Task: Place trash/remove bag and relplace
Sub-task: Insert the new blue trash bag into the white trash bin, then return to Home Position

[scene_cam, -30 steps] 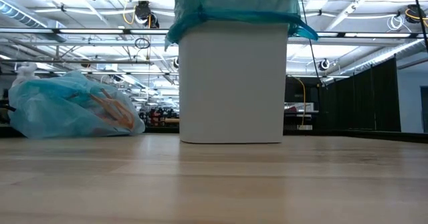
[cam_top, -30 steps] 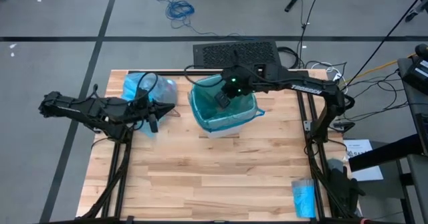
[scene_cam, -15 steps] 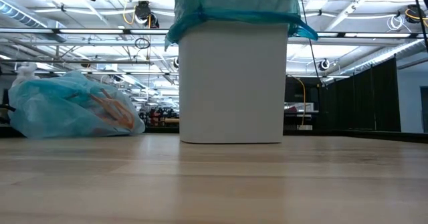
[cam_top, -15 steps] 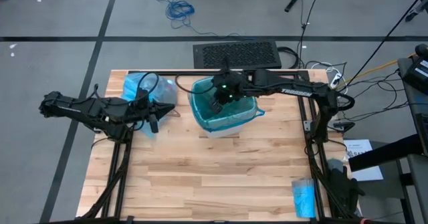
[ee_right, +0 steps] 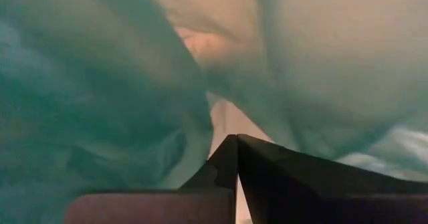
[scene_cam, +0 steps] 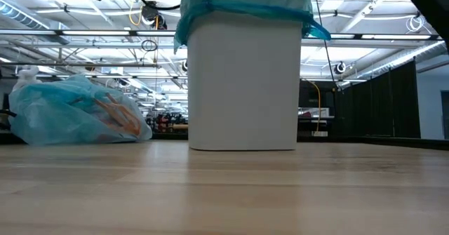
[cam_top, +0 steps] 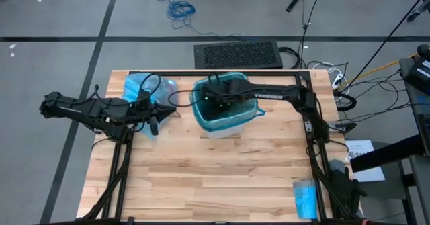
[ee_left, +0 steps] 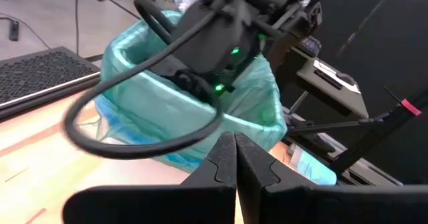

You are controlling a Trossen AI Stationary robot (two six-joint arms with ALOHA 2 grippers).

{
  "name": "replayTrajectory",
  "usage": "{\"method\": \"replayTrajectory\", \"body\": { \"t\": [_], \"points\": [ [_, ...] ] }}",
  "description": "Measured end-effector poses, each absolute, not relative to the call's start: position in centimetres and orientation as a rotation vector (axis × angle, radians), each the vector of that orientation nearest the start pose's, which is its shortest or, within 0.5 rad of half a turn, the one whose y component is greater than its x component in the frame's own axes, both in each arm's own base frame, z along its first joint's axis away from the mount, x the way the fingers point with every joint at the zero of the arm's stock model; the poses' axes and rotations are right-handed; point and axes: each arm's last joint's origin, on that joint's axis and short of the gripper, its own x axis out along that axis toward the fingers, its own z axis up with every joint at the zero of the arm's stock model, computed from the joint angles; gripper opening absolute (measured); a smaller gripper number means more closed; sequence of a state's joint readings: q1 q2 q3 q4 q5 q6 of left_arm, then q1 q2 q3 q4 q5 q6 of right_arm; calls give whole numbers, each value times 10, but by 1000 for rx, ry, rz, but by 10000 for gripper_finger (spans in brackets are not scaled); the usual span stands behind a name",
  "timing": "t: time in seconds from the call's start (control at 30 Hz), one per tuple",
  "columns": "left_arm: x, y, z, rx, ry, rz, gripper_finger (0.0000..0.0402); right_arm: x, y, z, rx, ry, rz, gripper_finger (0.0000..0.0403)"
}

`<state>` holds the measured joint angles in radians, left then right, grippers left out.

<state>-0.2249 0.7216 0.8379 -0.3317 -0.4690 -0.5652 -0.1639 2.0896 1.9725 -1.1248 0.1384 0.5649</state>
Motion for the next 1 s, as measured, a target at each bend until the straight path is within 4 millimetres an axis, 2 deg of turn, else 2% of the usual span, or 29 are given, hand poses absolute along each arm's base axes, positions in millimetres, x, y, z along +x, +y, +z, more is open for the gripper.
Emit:
{"method": "replayTrajectory", "body": {
  "t": [0.17, 0.5, 1.0],
  "points": [
    [148, -21, 344, -484, 152, 278, 0, 434, -79, 255, 532, 1171, -585, 0],
    [148, -22, 341, -478, 186, 265, 0, 433, -87, 251, 558, 1182, -582, 0],
    [146, -21, 339, -464, 209, 270, 0, 404, -75, 322, 549, 980, -590, 0]
  ]
}}
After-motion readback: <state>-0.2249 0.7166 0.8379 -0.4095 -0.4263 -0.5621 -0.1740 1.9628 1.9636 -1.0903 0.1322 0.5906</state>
